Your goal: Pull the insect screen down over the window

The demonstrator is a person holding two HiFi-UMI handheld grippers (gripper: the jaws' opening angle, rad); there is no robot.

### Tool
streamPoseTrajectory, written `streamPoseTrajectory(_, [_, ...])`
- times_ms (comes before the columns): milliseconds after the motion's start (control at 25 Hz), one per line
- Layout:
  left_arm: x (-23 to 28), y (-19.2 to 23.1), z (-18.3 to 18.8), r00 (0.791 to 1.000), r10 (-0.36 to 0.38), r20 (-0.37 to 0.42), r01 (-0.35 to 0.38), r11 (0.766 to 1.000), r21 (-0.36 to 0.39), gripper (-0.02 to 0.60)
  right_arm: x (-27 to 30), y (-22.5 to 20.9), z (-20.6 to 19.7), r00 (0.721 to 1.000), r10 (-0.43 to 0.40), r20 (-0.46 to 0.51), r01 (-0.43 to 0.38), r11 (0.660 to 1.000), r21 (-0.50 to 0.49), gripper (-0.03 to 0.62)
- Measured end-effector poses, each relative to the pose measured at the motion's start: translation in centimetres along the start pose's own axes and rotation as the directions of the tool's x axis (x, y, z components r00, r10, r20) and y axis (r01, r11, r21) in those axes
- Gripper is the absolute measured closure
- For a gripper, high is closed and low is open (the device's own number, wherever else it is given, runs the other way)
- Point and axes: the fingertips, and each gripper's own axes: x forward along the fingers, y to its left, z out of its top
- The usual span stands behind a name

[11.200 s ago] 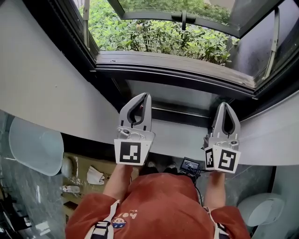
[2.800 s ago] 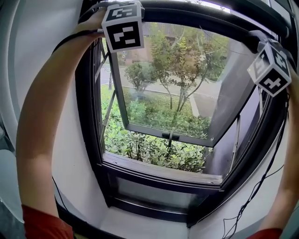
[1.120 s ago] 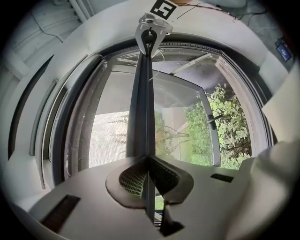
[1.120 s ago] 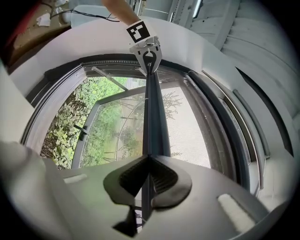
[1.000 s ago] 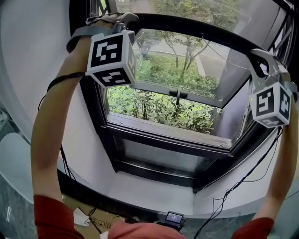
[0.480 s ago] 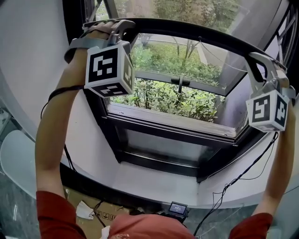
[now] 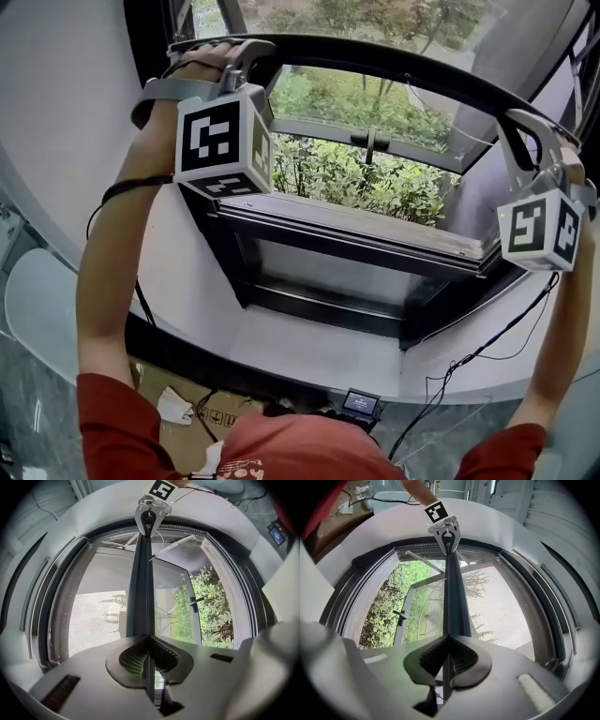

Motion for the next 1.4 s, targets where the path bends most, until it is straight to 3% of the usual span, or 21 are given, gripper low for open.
streamPoseTrajectory(1000, [-1.7, -10.6, 0.1, 0.995, -0.1, 0.007, 0.1, 0.995, -0.017, 0.561, -1.8, 10.6, 0.0, 0.996, 0.09, 0.0, -0.09, 0.993, 0.071, 0.568])
streamPoseTrajectory(1400, [-2.2, -12.5, 0.1, 0.995, -0.098, -0.002, 0.098, 0.995, -0.032, 0.561, -2.3, 12.6, 0.1, 0.994, 0.11, -0.007, -0.108, 0.989, 0.1, 0.568])
